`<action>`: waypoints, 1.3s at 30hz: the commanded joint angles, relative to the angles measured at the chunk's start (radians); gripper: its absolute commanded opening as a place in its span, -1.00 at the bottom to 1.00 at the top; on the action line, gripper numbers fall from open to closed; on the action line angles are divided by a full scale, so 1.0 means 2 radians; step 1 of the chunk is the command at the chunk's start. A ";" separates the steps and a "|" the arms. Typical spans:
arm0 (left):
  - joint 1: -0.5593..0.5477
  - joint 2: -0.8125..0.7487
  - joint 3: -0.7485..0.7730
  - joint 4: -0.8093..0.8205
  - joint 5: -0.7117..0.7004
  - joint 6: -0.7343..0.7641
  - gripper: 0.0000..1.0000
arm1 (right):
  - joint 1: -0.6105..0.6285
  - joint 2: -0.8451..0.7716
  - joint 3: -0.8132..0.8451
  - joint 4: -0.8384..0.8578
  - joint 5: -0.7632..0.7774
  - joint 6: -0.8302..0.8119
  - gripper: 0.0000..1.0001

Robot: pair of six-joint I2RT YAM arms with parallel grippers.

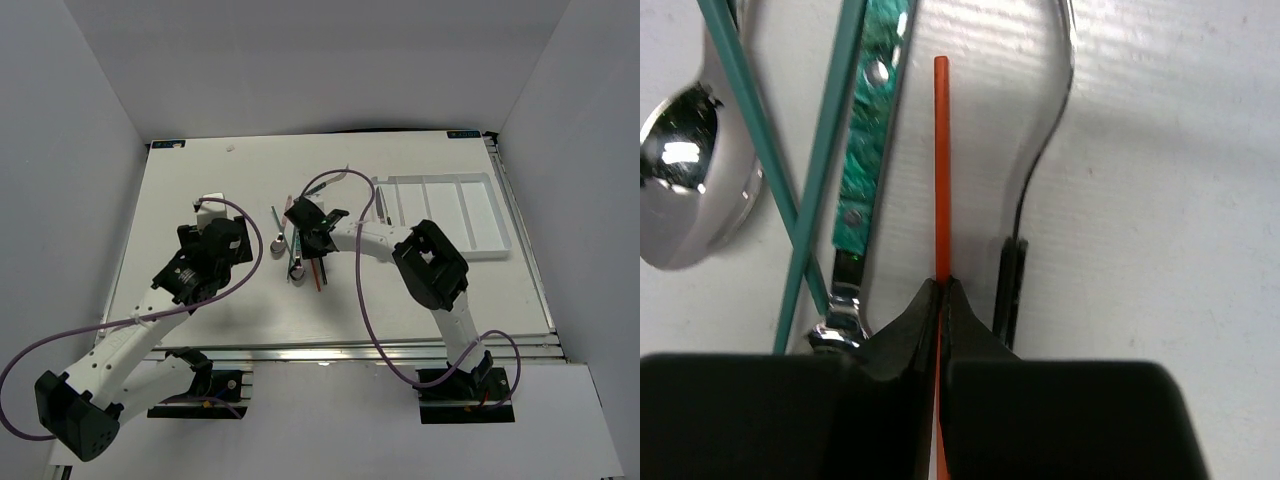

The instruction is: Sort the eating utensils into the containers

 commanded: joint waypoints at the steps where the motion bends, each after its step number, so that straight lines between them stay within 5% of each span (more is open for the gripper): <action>1: -0.001 0.001 -0.005 0.001 -0.003 -0.002 0.96 | -0.002 -0.027 -0.026 -0.021 -0.028 0.002 -1.00; 13: 0.000 0.007 -0.004 0.001 -0.003 -0.002 0.96 | -0.032 -0.129 -0.061 0.008 -0.056 -0.009 -1.00; 20: -0.001 0.008 -0.004 0.001 -0.002 -0.002 0.96 | -0.146 -0.162 -0.084 0.014 -0.038 -0.092 -1.00; 29: 0.000 0.012 -0.005 0.001 -0.004 -0.002 0.96 | -0.297 -0.147 -0.054 -0.025 -0.051 -0.199 -1.00; 39: 0.000 0.037 -0.003 -0.001 -0.009 -0.002 0.96 | -0.345 -0.083 -0.020 -0.034 -0.070 -0.249 -1.00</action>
